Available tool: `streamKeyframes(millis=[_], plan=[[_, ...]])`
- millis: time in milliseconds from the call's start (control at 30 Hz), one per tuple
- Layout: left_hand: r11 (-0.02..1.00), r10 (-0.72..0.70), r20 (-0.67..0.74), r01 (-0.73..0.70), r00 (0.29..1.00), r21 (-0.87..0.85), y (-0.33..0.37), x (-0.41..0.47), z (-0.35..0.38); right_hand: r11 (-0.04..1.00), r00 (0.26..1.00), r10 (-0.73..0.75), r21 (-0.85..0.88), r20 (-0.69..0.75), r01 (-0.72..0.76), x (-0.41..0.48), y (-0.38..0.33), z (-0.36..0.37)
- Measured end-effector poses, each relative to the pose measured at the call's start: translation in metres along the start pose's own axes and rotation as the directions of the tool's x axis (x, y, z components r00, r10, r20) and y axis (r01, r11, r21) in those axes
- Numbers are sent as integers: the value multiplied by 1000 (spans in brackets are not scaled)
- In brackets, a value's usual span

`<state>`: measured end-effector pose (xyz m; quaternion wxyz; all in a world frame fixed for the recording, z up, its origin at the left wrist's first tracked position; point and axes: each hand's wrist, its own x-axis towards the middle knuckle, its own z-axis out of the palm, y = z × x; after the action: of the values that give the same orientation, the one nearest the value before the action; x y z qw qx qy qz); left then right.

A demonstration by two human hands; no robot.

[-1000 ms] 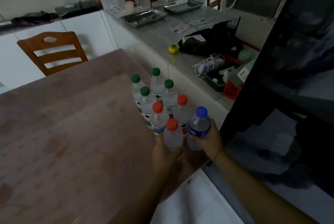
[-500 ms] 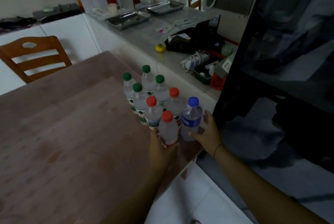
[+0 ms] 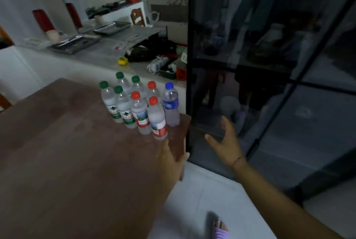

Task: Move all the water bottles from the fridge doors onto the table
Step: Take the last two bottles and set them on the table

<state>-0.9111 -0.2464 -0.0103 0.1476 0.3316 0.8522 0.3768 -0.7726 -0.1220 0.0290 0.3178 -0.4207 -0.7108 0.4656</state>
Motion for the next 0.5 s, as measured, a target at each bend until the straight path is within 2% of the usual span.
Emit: streamKeyframes(millis=[100, 200, 300, 500], plan=[[998, 48, 135, -42, 990, -46, 27, -24, 4, 999, 992, 4, -34, -129, -8, -44, -3, -34], [982, 182, 191, -188, 965, 14, 56, -42, 14, 996, 963, -17, -89, -271, -8, -85, -9, -72], [946, 308, 228, -324, 924, 33, 90, -70, 28, 982, 905, -49, -187, -423, -34, -125, -11, -113], [886, 459, 371, -448, 807, -121, 158, -146, 65, 966, 783, -34, -223, -622, -135, -210, -4, -184]])
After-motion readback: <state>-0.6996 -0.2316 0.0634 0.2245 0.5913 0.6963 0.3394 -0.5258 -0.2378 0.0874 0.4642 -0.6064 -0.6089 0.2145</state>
